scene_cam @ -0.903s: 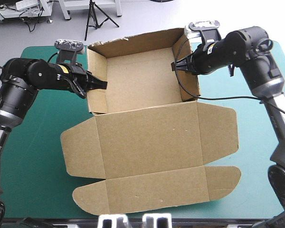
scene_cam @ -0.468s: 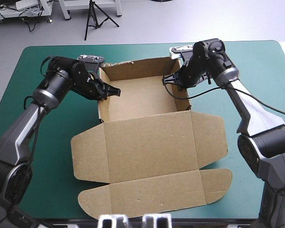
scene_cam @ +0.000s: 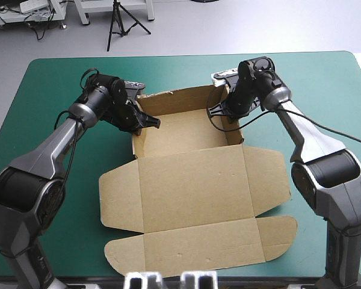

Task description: Fold the box

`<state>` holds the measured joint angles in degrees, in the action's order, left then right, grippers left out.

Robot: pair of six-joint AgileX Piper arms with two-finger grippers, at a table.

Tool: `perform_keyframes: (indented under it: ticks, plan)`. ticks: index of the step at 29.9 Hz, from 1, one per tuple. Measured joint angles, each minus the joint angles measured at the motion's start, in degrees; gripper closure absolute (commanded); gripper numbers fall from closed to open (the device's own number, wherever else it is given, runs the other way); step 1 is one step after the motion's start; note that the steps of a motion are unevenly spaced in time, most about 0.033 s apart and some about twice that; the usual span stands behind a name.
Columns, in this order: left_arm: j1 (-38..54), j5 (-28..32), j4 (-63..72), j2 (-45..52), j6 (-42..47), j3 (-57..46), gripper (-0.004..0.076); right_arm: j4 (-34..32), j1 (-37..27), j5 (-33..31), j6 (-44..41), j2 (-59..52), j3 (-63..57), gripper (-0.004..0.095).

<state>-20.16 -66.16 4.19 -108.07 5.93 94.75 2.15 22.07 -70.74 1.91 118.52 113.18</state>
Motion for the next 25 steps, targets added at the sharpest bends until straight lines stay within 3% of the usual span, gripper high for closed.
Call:
perform_keyframes:
  ticks: [5, 11, 19, 25]
  plan:
    - [0.14, -3.81, 0.80, -2.82, -3.23, 5.64, 0.0483, -2.15, 0.24, 0.00, 1.21, 0.00, 0.00, 0.0513]
    - [0.14, -4.58, 0.70, -3.26, -5.17, 10.95, 0.0243, -3.01, 0.24, 0.00, 1.34, -0.42, 0.10, 0.0478]
    - [0.09, -4.85, 0.01, -2.23, -4.06, 15.10, 0.0231, -7.79, 0.24, 0.00, 1.38, -5.43, 4.08, 0.0478]
    - [0.09, -5.20, 0.21, 6.21, 0.48, 16.66, 0.0262, -8.08, 0.24, -0.05, -0.48, -12.28, 5.43, 0.0480]
